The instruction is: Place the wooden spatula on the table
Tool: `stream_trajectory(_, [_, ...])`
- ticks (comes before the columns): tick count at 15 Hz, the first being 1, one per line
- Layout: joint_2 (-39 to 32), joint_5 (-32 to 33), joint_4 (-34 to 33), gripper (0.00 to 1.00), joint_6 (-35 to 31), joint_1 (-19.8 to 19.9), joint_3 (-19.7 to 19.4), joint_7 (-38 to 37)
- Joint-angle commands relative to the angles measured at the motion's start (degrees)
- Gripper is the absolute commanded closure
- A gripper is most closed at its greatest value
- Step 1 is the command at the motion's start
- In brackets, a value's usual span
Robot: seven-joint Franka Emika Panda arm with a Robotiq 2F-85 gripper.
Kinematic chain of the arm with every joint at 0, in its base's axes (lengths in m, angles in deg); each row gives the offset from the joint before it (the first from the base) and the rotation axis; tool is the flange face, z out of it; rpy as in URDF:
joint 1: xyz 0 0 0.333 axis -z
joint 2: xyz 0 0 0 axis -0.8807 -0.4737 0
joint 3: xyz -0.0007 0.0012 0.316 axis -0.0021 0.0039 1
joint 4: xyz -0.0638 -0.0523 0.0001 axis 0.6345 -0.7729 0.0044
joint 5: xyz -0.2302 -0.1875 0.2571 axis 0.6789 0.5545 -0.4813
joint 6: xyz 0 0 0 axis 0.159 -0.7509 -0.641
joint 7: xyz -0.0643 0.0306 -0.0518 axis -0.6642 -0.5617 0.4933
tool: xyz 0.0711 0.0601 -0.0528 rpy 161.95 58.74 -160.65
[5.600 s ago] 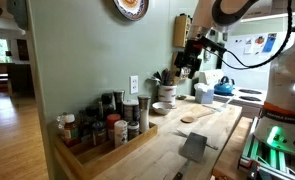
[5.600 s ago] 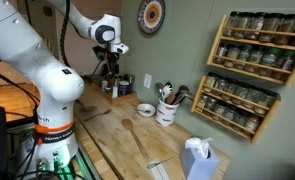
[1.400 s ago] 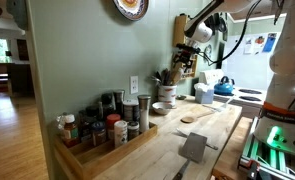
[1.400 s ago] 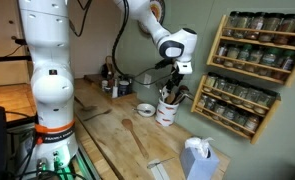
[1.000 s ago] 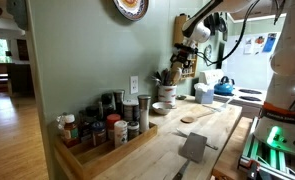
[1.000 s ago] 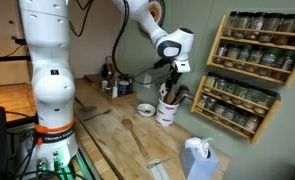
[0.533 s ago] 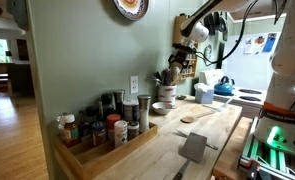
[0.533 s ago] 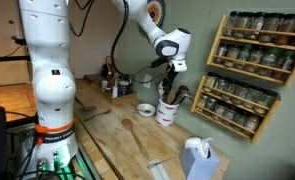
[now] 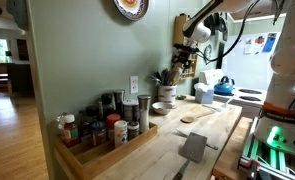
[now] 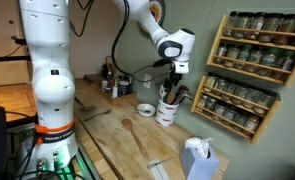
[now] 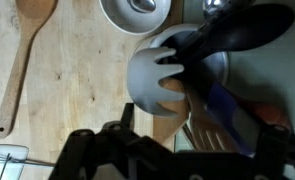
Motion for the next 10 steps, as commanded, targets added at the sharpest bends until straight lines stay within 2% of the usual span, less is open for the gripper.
stream_trajectory(1, [-2.03,2.14,-1.50,0.00,0.85,0.76,-0.77,-5.23])
stream_trajectory(8, [-4.83,2.75,-3.43,0.00,3.40,0.91,-1.79,-9.67])
stream_trajectory(9, [-5.06,2.64,-3.65,0.04,3.78,0.91,-1.89,-9.78])
stream_trajectory(10, [-5.30,2.53,-3.93,0.14,4.06,0.92,-1.98,-9.93])
